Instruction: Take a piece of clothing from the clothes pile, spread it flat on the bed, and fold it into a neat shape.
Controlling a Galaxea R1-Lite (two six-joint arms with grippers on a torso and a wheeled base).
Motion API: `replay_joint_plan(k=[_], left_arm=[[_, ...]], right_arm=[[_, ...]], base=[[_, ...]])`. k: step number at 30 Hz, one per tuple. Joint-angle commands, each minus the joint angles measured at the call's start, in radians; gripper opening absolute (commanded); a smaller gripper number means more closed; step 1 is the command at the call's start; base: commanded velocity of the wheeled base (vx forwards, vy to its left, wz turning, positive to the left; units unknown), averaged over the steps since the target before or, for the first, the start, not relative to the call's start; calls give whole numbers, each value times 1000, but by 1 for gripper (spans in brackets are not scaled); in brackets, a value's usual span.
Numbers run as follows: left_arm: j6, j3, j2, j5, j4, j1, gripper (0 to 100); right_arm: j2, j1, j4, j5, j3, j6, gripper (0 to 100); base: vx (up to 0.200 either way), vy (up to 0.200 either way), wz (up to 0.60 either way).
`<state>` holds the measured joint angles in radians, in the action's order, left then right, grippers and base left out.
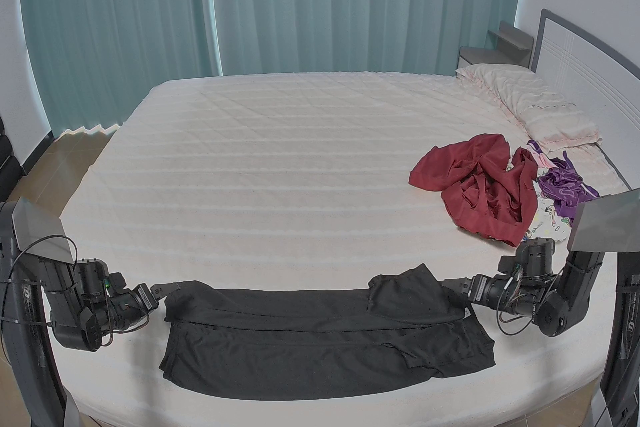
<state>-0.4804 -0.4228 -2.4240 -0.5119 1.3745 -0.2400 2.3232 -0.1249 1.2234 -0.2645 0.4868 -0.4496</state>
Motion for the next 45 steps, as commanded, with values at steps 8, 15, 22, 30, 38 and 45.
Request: replay_joint_plan(k=[8,15,22,30,38,45], left_arm=[[-43,-100,31,107,-103,65,100],[-41,-105,31,108,-106,67,100],[-41,-105,31,108,-104,67,100],[-41,-103,31,108,-103,68,100],[-41,-105,31,108,-103,70,100],[-24,-100,31,110,-103,71,100]], right_arm=[[124,-79,2,4,118,-34,100],[136,-96,1,4,122,-31,100],[140,-90,1,4,130,-34,100],[151,-90,-4,14,128,-31,0],[140,-88,2,50,82,-31,0],[102,-78,4,50,19,-29,0]], base=[[0,0,0],[0,0,0],[0,0,0],[0,0,0],[0,0,0],[0,0,0]])
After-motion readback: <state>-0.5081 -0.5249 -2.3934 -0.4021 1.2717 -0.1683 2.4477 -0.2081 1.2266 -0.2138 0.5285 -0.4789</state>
